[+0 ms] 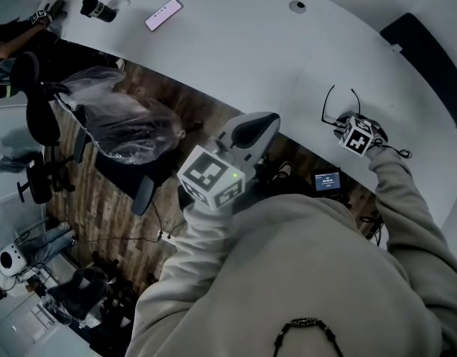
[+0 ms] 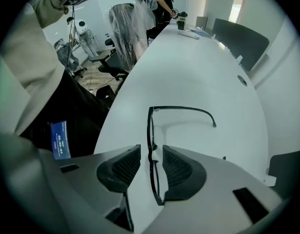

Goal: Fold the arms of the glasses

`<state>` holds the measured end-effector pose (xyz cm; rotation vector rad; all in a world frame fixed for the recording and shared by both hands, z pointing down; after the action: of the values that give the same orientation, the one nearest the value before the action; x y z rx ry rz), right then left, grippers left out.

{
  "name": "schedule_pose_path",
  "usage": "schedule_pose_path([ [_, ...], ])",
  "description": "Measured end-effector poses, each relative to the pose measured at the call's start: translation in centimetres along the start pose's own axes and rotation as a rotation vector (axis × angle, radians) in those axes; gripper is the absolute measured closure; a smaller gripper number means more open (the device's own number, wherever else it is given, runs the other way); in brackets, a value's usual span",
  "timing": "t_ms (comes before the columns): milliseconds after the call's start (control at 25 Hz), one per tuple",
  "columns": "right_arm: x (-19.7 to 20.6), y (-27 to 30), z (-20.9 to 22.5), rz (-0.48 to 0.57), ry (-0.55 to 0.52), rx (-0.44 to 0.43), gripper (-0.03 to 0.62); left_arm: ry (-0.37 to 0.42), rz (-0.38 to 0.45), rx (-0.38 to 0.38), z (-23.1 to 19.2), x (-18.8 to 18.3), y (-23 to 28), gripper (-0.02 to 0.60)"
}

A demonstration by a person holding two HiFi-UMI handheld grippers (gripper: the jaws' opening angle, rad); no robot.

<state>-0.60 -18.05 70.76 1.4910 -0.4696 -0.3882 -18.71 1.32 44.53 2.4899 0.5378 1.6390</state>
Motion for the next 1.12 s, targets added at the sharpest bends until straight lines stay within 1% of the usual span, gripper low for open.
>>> schedule_pose_path([
  [160, -0.1, 0.9, 0.0, -0.038, -0.039, 0.020, 0.461, -0.001, -0.001, -0.008, -0.2, 0.1, -0.4, 0.577],
  [320, -0.1, 1.6, -0.1, -0.059, -0.039, 0.032, 0.465, -0.005, -0.005, -0.011, -0.3, 0.3, -0.7, 0.577],
  [400, -0.1, 1.7, -0.1, -0.059, -0.027, 0.042, 0.523, -0.007, -0.006, -0.009, -0.3, 0.4, -0.6, 0.577],
  [440, -0.1, 1.7, -0.1, -0.056, -0.021, 0.044, 0.526, -0.007, -0.006, -0.008, -0.3, 0.5, -0.6, 0.577],
  [640, 0.0, 1.1, -0.3, -0.038, 0.003, 0.046, 0.528, -0.005, -0.002, 0.006, -0.1, 0.5, -0.3, 0.577],
  [840, 0.5, 0.4, -0.9, -0.032, 0.018, 0.044, 0.530, 0.018, -0.002, 0.033, 0.7, 0.1, 0.2, 0.577],
  [1120, 1.3, -2.3, -1.1, 0.001, 0.061, 0.094, 0.530, 0.052, 0.006, 0.070, 1.6, -1.1, 0.7, 0.577],
])
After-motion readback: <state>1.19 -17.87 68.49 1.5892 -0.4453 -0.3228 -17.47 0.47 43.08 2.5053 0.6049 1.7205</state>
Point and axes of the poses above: the fingertips, and each gripper's own axes: y forward along the fingers, z to its right, x out of its underside, the point moved 5 cm from there along -y, backward along the fingers, and after that the axes turned 7 degrees about -z, right-handed, at the moved point
